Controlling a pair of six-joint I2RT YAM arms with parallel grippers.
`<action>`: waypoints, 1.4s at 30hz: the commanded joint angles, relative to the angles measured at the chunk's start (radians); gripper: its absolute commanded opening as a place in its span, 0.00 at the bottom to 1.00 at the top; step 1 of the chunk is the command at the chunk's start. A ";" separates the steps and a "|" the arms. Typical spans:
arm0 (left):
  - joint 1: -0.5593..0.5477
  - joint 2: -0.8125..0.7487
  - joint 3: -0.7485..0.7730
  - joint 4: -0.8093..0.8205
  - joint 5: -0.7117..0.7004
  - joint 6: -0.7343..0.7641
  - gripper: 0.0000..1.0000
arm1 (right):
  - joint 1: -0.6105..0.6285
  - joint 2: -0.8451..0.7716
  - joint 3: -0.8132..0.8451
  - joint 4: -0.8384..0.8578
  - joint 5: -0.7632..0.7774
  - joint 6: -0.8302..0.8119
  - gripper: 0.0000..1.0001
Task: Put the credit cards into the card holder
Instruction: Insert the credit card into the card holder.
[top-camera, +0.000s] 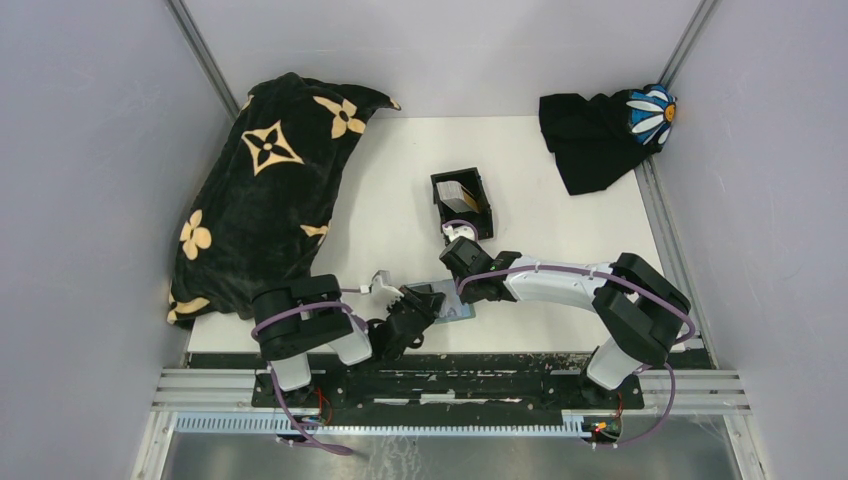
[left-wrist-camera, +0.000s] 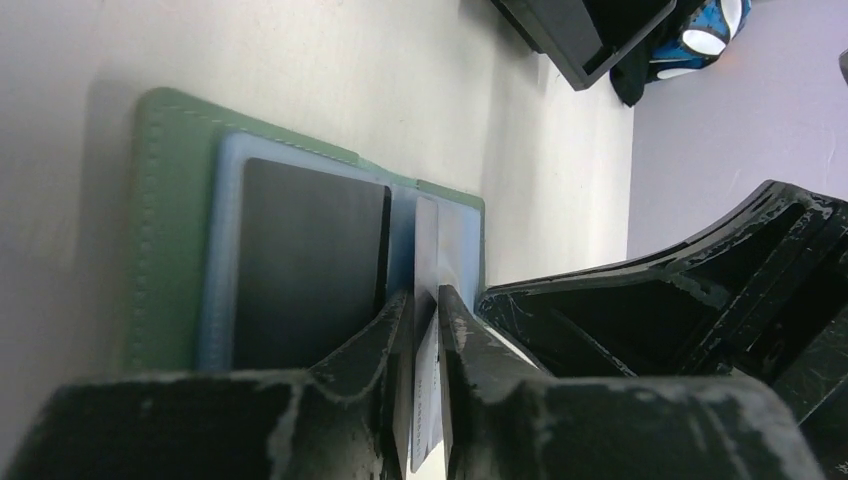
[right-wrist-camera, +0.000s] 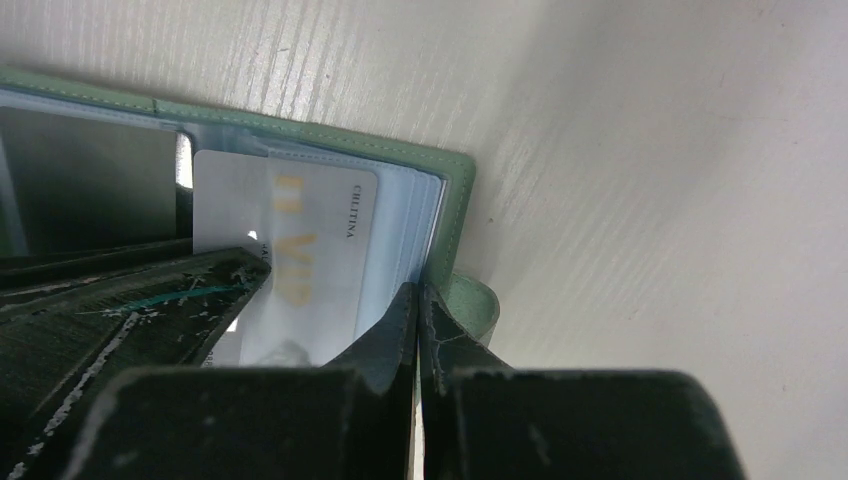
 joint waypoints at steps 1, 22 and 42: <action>-0.005 -0.015 0.023 -0.128 0.039 0.056 0.27 | 0.003 -0.008 0.014 0.023 0.003 0.012 0.01; -0.007 -0.247 0.101 -0.537 -0.043 0.189 0.45 | 0.002 -0.002 0.033 0.014 -0.014 0.006 0.01; -0.040 -0.218 0.261 -0.822 -0.063 0.277 0.52 | 0.008 -0.008 0.050 0.046 -0.080 0.006 0.01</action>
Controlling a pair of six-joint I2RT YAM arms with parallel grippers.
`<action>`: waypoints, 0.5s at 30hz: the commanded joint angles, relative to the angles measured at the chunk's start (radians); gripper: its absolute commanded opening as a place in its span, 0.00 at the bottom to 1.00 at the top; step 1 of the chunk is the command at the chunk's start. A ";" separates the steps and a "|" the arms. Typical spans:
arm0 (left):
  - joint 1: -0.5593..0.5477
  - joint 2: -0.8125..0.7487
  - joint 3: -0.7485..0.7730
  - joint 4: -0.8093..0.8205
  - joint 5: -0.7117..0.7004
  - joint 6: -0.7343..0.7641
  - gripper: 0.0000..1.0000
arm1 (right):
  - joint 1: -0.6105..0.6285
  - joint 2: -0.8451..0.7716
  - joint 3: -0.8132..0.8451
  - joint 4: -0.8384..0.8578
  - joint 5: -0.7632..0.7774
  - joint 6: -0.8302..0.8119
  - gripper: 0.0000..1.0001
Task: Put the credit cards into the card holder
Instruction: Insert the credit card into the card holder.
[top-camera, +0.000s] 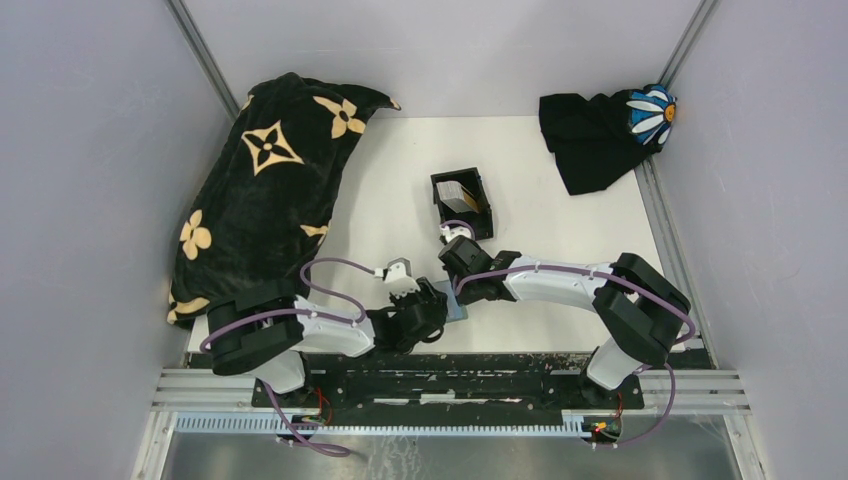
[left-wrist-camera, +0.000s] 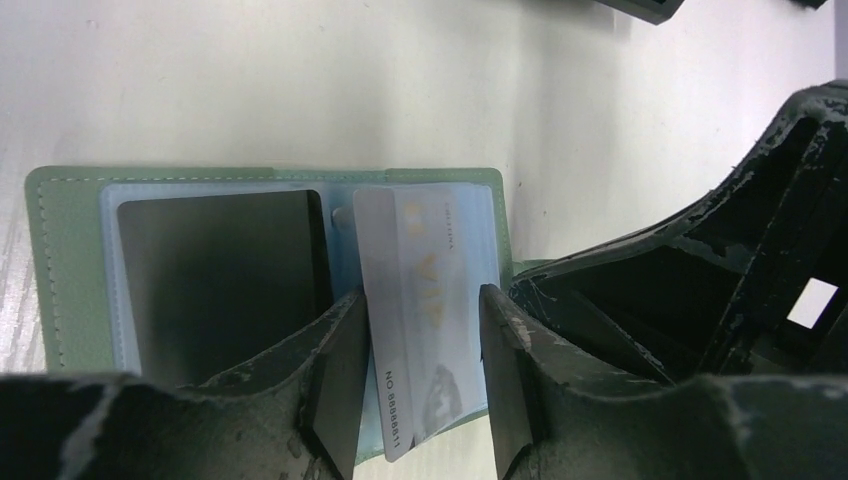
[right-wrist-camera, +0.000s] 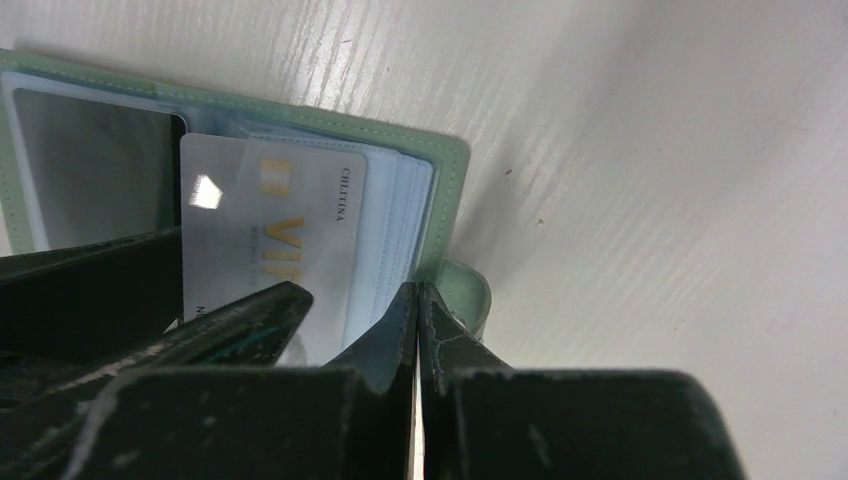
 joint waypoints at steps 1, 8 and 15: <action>-0.011 0.025 0.072 -0.134 -0.029 0.081 0.53 | 0.006 -0.006 0.047 0.029 -0.010 0.007 0.01; -0.013 0.048 0.137 -0.285 -0.023 0.059 0.68 | 0.007 0.000 0.053 0.027 -0.016 0.009 0.01; -0.013 0.067 0.179 -0.341 -0.003 0.077 0.73 | 0.006 -0.003 0.044 0.032 -0.008 0.018 0.01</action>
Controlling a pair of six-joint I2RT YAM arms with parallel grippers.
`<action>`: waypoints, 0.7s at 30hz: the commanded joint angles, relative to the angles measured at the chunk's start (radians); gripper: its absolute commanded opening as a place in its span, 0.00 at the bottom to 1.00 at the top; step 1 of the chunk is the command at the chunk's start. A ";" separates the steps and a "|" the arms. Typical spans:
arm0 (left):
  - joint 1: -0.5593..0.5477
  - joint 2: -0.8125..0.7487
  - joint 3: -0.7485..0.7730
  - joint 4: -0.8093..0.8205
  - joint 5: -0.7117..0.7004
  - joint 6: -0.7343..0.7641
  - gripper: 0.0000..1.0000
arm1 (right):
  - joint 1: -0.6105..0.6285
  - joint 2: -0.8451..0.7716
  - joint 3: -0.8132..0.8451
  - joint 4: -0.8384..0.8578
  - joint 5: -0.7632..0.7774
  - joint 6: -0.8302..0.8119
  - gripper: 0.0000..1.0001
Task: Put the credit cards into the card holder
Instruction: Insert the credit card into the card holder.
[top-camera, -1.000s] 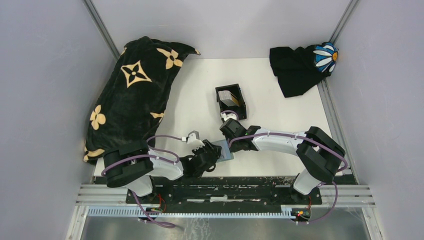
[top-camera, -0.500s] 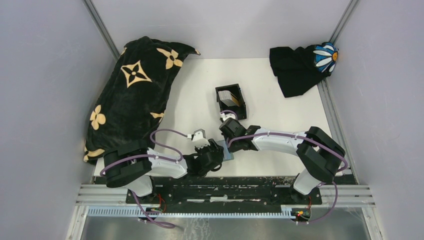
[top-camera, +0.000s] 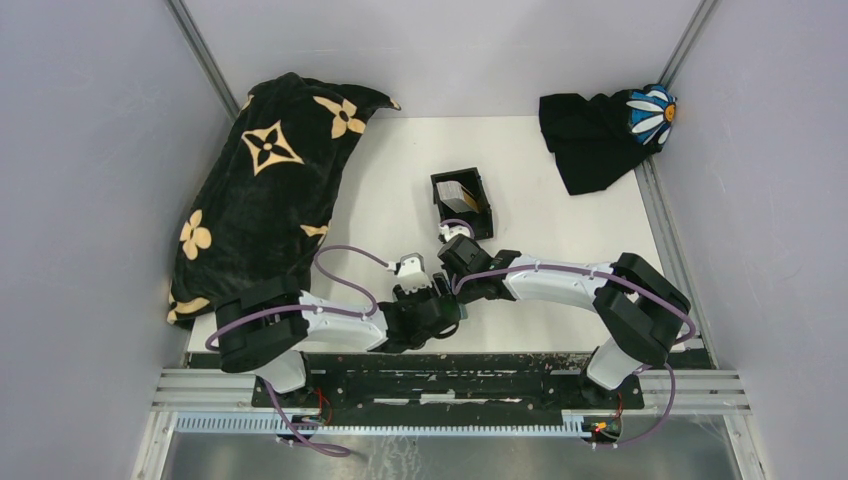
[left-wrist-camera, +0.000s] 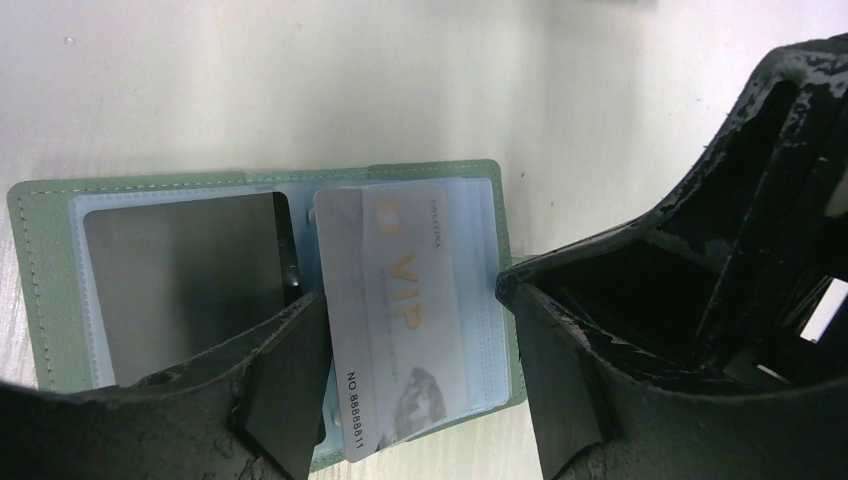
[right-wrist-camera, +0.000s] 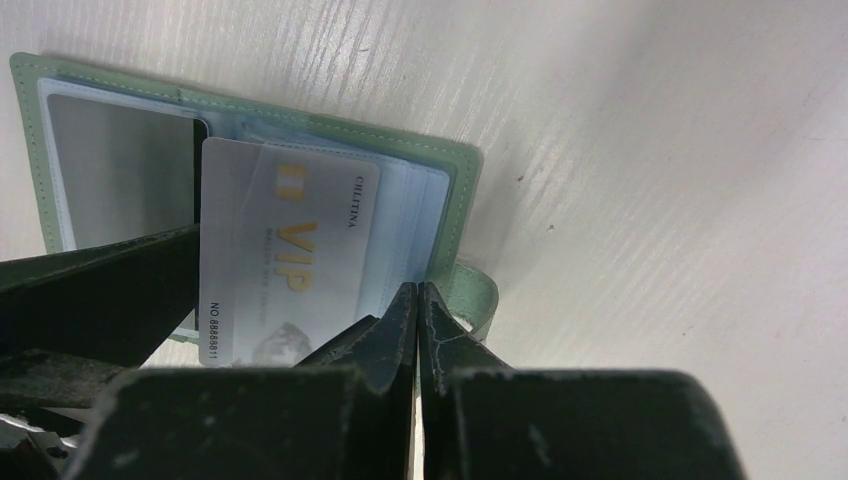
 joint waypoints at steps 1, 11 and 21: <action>-0.004 0.021 0.027 -0.108 -0.002 0.051 0.73 | 0.006 -0.006 0.030 0.030 0.008 0.018 0.01; -0.018 -0.042 0.001 -0.011 0.002 0.123 0.70 | 0.006 0.011 0.031 0.040 -0.003 0.022 0.01; -0.027 -0.080 0.002 -0.050 -0.005 0.117 0.72 | 0.005 0.010 0.031 0.043 -0.007 0.020 0.01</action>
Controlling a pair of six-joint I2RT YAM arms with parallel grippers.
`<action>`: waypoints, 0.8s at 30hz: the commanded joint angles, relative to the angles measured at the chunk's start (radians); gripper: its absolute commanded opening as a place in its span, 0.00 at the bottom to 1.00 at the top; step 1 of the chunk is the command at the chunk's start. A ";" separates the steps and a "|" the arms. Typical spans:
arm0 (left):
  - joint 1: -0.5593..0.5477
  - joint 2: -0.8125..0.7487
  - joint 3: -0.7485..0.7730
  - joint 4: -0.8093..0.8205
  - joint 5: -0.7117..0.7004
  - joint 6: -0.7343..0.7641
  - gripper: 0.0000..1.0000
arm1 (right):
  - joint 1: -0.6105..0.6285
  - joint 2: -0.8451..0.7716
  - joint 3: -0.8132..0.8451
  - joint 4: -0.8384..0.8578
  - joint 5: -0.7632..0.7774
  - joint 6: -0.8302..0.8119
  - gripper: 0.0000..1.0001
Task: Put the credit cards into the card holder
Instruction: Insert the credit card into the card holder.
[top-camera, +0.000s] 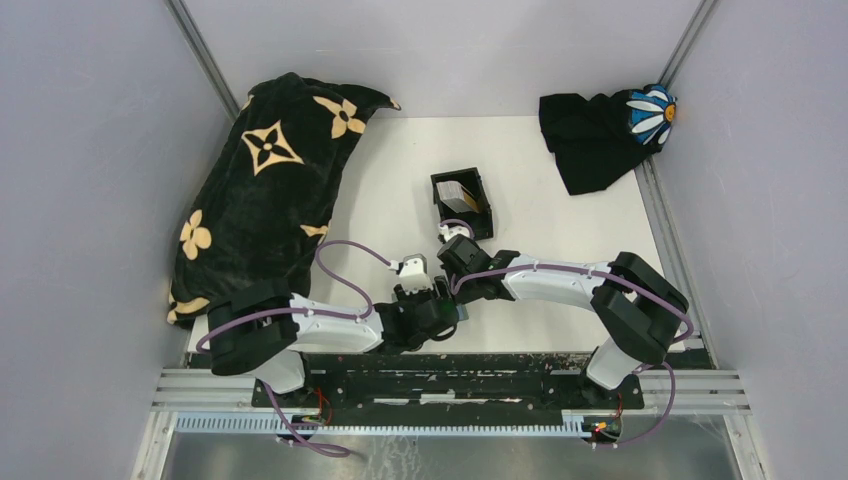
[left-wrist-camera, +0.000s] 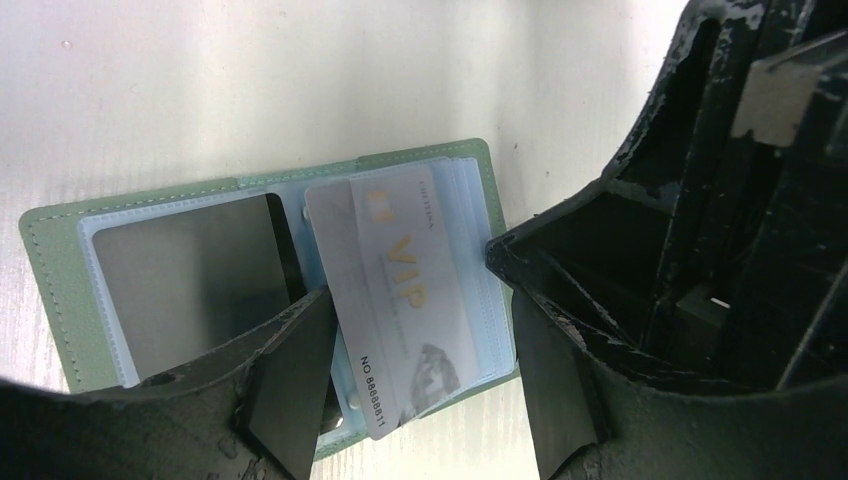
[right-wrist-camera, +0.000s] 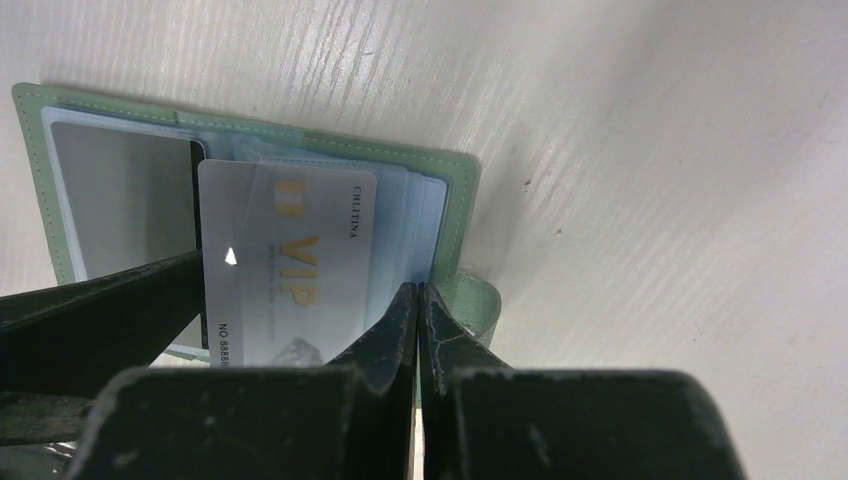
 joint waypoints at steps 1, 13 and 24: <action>-0.012 -0.044 0.003 -0.025 -0.033 0.049 0.72 | 0.006 0.000 0.031 0.032 -0.004 0.009 0.01; -0.028 -0.061 -0.018 -0.056 -0.056 0.011 0.69 | 0.006 -0.001 0.026 0.033 -0.007 0.006 0.01; -0.029 -0.013 0.001 -0.025 -0.062 0.025 0.56 | 0.006 -0.002 0.023 0.032 -0.009 0.004 0.01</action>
